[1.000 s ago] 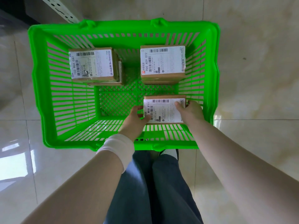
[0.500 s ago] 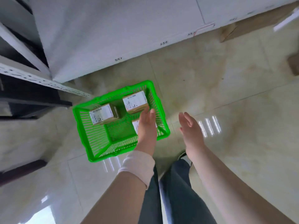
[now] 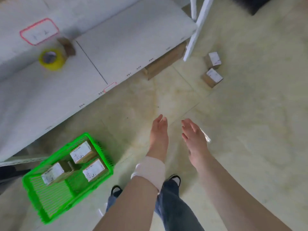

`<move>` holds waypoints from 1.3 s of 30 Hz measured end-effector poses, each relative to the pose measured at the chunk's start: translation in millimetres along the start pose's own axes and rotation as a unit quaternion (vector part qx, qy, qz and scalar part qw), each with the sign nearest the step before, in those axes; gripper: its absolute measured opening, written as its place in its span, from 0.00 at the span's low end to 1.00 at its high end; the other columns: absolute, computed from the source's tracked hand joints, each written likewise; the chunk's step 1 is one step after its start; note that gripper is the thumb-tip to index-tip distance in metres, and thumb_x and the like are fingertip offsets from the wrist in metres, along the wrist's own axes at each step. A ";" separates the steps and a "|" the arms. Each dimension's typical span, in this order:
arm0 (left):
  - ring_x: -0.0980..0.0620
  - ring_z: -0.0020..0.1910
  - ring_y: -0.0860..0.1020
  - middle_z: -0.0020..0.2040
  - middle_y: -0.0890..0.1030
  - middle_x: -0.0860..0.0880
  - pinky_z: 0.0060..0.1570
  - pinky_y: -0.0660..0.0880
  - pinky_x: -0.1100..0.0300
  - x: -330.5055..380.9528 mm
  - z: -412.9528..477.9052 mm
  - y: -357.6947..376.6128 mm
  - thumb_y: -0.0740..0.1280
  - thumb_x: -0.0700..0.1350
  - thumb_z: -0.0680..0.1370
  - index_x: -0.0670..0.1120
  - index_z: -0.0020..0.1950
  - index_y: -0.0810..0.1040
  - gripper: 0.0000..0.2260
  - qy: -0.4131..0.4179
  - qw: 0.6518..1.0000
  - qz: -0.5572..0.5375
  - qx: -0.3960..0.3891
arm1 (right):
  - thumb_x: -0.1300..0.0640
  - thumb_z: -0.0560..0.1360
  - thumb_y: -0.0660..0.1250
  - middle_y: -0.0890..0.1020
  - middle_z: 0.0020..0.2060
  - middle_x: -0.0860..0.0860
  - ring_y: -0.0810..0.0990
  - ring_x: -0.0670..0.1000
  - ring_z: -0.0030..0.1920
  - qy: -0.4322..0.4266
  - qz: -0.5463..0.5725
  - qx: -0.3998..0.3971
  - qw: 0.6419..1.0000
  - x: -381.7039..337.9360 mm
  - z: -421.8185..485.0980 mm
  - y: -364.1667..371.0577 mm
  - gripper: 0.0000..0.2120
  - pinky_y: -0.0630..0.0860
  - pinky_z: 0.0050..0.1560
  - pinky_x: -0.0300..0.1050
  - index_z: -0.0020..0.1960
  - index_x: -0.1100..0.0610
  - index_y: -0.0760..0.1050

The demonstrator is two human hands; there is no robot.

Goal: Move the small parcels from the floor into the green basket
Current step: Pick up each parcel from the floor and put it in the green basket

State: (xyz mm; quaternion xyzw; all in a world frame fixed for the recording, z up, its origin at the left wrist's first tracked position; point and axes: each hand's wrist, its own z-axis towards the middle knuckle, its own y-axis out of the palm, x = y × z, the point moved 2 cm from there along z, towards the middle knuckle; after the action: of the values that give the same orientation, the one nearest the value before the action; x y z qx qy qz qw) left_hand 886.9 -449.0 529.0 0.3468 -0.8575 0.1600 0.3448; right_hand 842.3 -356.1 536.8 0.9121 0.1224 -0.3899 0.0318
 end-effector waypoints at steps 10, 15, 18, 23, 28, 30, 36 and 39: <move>0.50 0.67 0.70 0.68 0.71 0.50 0.69 0.65 0.52 99.1 20.8 241.3 0.57 0.52 0.78 0.52 0.69 0.66 0.19 0.015 0.994 0.020 -0.106 | 0.47 0.77 0.60 0.75 0.62 0.47 0.73 0.49 0.61 -0.036 0.042 0.051 0.997 -153.5 107.0 -168.1 0.18 0.67 0.65 0.43 0.66 0.50 0.69; 0.51 0.67 0.70 0.68 0.72 0.50 0.69 0.65 0.52 154.0 54.3 342.1 0.57 0.55 0.78 0.53 0.69 0.67 0.20 0.021 0.991 0.026 -0.129 | 0.47 0.77 0.61 0.75 0.65 0.49 0.73 0.48 0.61 -0.038 0.038 0.068 0.996 -234.6 169.4 -228.7 0.22 0.68 0.61 0.41 0.68 0.54 0.68; 0.51 0.67 0.70 0.67 0.72 0.51 0.70 0.65 0.49 179.9 77.2 399.3 0.58 0.57 0.76 0.52 0.68 0.68 0.21 0.019 0.991 0.039 -0.125 | 0.46 0.77 0.61 0.75 0.65 0.49 0.74 0.49 0.60 -0.017 0.039 0.079 0.996 -273.2 206.3 -262.5 0.23 0.68 0.61 0.42 0.69 0.54 0.68; 0.50 0.68 0.70 0.68 0.72 0.49 0.70 0.65 0.49 228.7 105.8 483.1 0.58 0.56 0.77 0.50 0.67 0.69 0.21 0.012 0.991 0.051 -0.126 | 0.47 0.78 0.60 0.73 0.67 0.50 0.72 0.48 0.62 -0.012 0.046 0.076 0.996 -338.8 260.3 -312.5 0.24 0.67 0.66 0.43 0.70 0.56 0.66; 0.50 0.67 0.71 0.67 0.73 0.48 0.70 0.65 0.48 278.8 134.0 563.4 0.58 0.60 0.72 0.52 0.67 0.70 0.25 0.022 0.993 0.041 -0.104 | 0.48 0.78 0.59 0.72 0.69 0.51 0.71 0.50 0.66 -0.012 0.028 0.044 0.999 -405.9 323.4 -361.7 0.24 0.66 0.70 0.45 0.71 0.57 0.65; 0.50 0.66 0.71 0.67 0.74 0.49 0.70 0.66 0.48 292.4 149.0 594.0 0.59 0.60 0.73 0.52 0.67 0.69 0.25 0.019 0.996 0.037 -0.082 | 0.47 0.78 0.60 0.72 0.68 0.50 0.72 0.50 0.65 -0.006 0.008 0.018 1.000 -427.8 355.1 -382.3 0.24 0.66 0.69 0.45 0.71 0.56 0.65; 0.47 0.64 0.73 0.63 0.76 0.46 0.68 0.67 0.47 308.2 197.7 677.6 0.58 0.57 0.76 0.51 0.63 0.73 0.19 0.006 1.000 0.003 0.004 | 0.47 0.78 0.60 0.74 0.65 0.50 0.74 0.48 0.55 0.012 -0.070 -0.040 0.997 -484.9 451.9 -434.0 0.24 0.67 0.67 0.45 0.71 0.55 0.65; 0.40 0.66 0.72 0.65 0.74 0.39 0.68 0.66 0.46 313.1 220.8 703.5 0.58 0.56 0.76 0.46 0.63 0.73 0.20 -0.037 0.999 -0.016 0.037 | 0.46 0.77 0.60 0.75 0.65 0.50 0.75 0.48 0.53 0.017 -0.120 -0.067 0.990 -506.2 490.8 -439.0 0.24 0.68 0.66 0.45 0.70 0.55 0.67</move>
State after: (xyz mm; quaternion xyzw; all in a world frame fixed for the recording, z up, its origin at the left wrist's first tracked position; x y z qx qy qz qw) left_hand 121.5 -215.7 567.0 0.3788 -0.8573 0.1730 0.3026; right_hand 51.0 -107.0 576.6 0.8934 0.2571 -0.3659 0.0438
